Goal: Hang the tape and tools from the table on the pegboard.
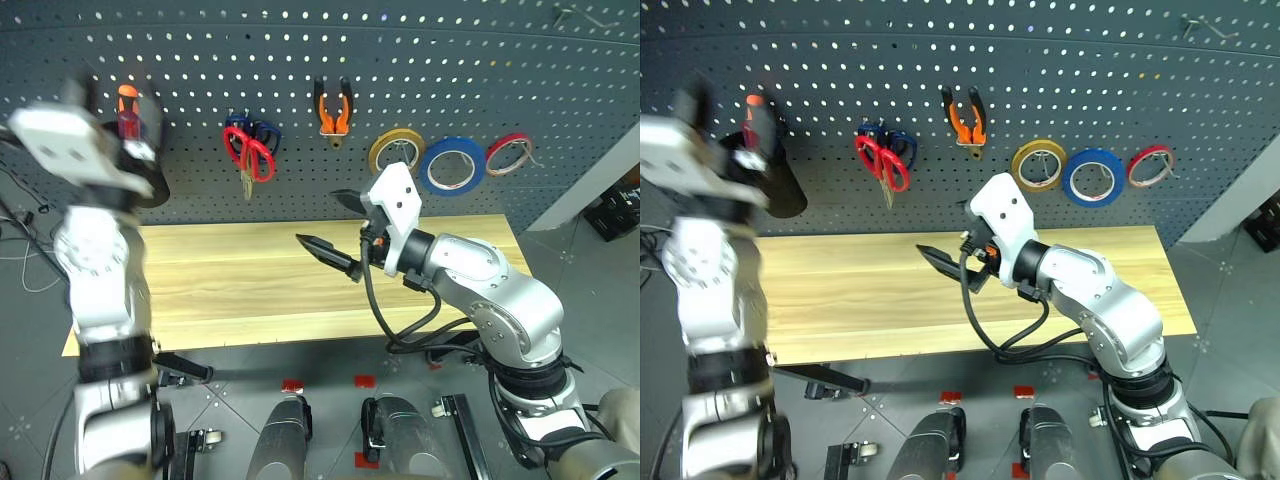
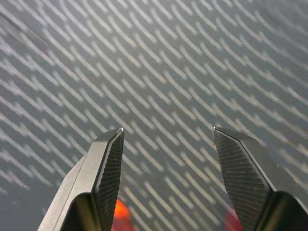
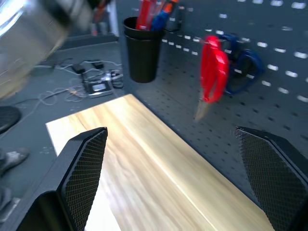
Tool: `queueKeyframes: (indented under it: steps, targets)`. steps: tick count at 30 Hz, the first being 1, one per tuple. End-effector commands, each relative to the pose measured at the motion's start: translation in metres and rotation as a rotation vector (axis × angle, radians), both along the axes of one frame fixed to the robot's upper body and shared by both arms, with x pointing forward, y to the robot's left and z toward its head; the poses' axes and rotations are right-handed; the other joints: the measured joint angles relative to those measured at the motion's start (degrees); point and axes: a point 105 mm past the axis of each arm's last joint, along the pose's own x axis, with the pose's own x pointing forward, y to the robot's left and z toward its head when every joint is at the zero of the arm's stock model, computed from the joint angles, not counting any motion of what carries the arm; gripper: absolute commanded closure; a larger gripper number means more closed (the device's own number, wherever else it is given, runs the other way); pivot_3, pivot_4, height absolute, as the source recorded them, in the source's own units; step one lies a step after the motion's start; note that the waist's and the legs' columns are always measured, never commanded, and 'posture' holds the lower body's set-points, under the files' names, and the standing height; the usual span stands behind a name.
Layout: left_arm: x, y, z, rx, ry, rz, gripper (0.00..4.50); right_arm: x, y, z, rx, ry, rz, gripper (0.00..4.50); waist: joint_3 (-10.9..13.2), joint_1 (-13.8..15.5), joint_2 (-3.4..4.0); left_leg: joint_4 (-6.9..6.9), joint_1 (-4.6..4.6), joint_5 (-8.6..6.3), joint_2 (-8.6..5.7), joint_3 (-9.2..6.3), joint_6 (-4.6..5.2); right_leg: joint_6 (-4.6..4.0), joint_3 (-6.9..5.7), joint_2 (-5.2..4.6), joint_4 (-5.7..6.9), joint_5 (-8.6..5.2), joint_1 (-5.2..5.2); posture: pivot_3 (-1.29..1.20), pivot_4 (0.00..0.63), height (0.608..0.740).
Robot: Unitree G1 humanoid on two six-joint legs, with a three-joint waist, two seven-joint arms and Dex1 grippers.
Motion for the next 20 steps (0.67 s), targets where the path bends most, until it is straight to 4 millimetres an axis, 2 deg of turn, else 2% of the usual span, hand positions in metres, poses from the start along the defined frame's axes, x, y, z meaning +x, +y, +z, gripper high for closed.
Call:
queueKeyframes:
  steps: [1,2,4,6,10,15,20]
  targets:
    - [-0.005,0.021,-0.05,-0.076,0.284,0.112,1.39,0.004,-0.019,-0.005,-0.012,-0.043,-0.069,0.0,-0.02,-0.08,-0.03,0.02,0.02,-0.08,0.04,-0.04,0.17,0.0,-0.01,0.06,0.11,0.0,-0.02,-0.03,0.151,0.74]
    - [-0.009,0.027,-0.064,-0.068,0.347,0.15,1.39,0.006,-0.023,-0.013,-0.027,-0.032,-0.087,0.0,-0.02,-0.03,-0.04,0.04,0.05,-0.02,0.11,-0.06,0.14,-0.02,-0.04,0.12,0.18,0.01,-0.02,-0.03,0.151,0.74]
    - [-0.014,0.033,-0.079,-0.065,0.415,0.176,1.39,0.014,-0.032,-0.027,-0.039,-0.015,-0.144,0.0,-0.06,0.22,-0.04,0.02,0.09,0.15,0.25,-0.11,0.05,-0.09,-0.1,0.28,0.18,0.05,0.0,-0.02,0.143,0.74]
    - [-0.016,0.038,-0.085,-0.075,0.427,0.18,1.39,0.024,-0.042,-0.041,-0.044,-0.013,-0.23,0.0,-0.41,0.44,-0.04,0.03,0.09,0.29,0.4,-0.11,-0.01,-0.1,-0.09,0.45,0.16,0.05,0.0,-0.02,0.138,0.74]
    - [-0.019,0.045,-0.1,-0.068,0.439,0.185,1.39,0.047,-0.076,-0.076,0.02,-0.021,-0.467,0.0,-1.94,1.35,0.03,-0.01,0.26,0.4,0.52,-0.05,-0.08,-0.32,-0.03,0.59,0.12,0.17,0.15,-0.01,0.12,0.74]
    - [-0.019,0.051,-0.115,-0.097,0.456,0.207,1.39,0.06,-0.119,-0.123,0.066,0.071,-0.661,0.0,-2.69,1.75,0.11,-0.07,0.84,0.38,0.57,0.05,-0.06,-0.29,0.03,0.64,-0.19,0.14,0.78,0.01,0.104,0.74]
    - [-0.019,0.054,-0.128,-0.071,0.467,0.238,1.39,0.067,-0.141,-0.148,0.057,0.106,-0.744,0.0,-3.52,1.98,0.11,-0.08,0.87,0.38,0.66,0.06,-0.06,-0.34,0.08,0.77,-0.18,0.16,0.78,0.03,0.077,0.74]
